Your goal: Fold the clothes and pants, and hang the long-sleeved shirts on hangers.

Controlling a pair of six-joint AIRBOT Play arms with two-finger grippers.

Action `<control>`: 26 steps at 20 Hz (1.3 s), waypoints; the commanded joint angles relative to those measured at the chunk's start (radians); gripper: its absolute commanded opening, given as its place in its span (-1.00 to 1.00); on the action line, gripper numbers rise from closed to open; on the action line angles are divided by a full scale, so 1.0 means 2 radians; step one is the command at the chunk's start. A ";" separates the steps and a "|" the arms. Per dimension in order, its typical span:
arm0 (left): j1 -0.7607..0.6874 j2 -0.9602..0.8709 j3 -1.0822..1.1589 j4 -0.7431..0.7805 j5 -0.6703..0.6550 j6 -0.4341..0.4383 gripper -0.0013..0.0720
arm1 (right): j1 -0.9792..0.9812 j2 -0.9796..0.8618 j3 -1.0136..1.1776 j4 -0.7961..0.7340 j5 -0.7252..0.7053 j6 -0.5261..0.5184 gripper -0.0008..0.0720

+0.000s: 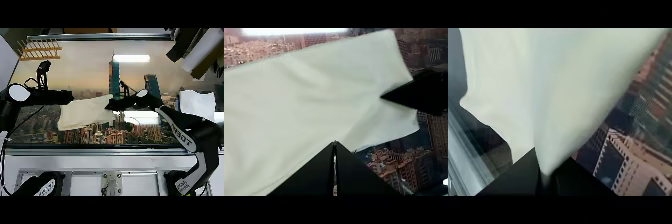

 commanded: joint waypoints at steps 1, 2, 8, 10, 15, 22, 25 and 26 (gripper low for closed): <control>0.000 0.000 0.000 0.001 0.000 -0.001 -0.95 | -0.061 0.057 0.036 -0.156 0.017 0.102 -0.95; 0.000 0.000 0.000 0.001 0.000 -0.001 -0.95 | -0.094 0.081 0.046 -0.202 0.032 0.130 -0.95; 0.000 0.000 0.000 0.000 -0.001 -0.001 -0.95 | -0.305 0.197 0.056 -0.270 0.049 0.155 -0.95; 0.000 0.000 0.000 0.000 -0.005 -0.001 -0.95 | -0.373 0.220 0.056 -0.270 0.048 0.155 -0.95; 0.000 0.000 0.000 0.000 -0.011 -0.001 -0.95 | -0.498 0.268 0.056 -0.270 0.049 0.155 -0.95; 0.000 0.000 0.000 0.000 -0.014 -0.001 -0.95 | -0.543 0.341 0.054 -0.361 0.115 0.193 -0.95; 0.000 0.000 0.000 0.000 -0.014 -0.001 -0.95 | -0.543 0.371 0.029 -0.458 0.183 0.220 -0.95; 0.000 0.000 0.000 0.000 -0.014 -0.001 -0.95 | -0.543 0.382 0.012 -0.483 0.196 0.226 -0.95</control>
